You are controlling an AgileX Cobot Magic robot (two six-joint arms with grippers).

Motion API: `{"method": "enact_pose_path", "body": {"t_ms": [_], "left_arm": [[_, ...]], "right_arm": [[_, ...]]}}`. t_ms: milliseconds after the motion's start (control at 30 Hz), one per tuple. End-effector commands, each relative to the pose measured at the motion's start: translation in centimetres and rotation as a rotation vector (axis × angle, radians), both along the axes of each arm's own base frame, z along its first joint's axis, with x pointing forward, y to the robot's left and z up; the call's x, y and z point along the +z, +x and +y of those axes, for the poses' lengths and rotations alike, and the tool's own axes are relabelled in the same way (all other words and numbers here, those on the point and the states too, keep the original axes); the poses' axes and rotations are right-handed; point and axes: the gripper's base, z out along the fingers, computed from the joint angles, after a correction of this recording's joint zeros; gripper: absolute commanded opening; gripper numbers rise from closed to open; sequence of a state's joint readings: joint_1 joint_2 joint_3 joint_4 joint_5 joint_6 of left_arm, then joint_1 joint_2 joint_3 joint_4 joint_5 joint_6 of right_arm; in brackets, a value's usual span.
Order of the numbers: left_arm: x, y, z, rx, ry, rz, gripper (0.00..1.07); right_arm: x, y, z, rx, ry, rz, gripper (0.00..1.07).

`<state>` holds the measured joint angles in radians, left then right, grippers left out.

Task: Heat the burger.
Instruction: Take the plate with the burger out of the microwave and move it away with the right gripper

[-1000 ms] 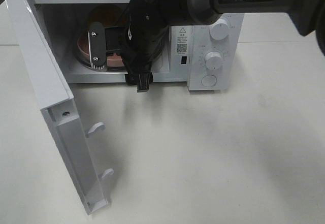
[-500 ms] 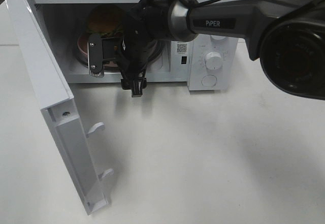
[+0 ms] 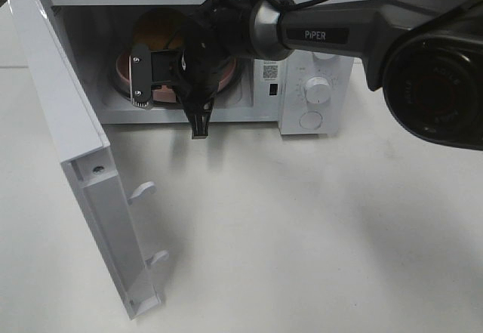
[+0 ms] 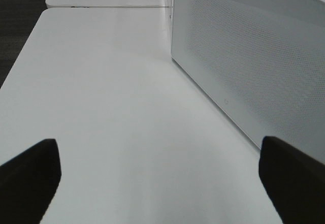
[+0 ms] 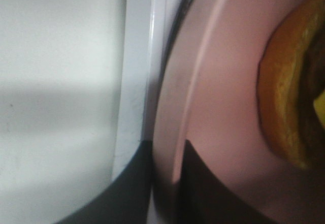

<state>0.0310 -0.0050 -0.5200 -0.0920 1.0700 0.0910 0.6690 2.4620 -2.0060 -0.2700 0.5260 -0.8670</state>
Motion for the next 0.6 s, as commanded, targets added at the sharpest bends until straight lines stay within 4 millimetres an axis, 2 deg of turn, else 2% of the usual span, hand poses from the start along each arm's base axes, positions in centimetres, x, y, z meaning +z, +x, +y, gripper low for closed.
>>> {"method": "enact_pose_path", "body": {"t_ms": [33,333,400,600], "left_arm": [[-0.1,-0.1,0.0,0.006,-0.004,-0.003,0.98],[-0.1,-0.1,0.0,0.006,-0.004,-0.003,0.98],[-0.1,-0.1,0.0,0.006,-0.004,-0.003,0.98],[-0.1,-0.1,0.0,0.006,-0.004,-0.003,0.98]], "right_arm": [[-0.8,-0.5,-0.3,-0.036,-0.028,0.072,0.00],[0.2,-1.7,0.5,-0.019,-0.056,0.090,0.00],[1.4,-2.2,0.3,-0.013,-0.045,0.075,0.00],[2.3,-3.5,-0.7,0.009,-0.022,0.055,0.00]]}}
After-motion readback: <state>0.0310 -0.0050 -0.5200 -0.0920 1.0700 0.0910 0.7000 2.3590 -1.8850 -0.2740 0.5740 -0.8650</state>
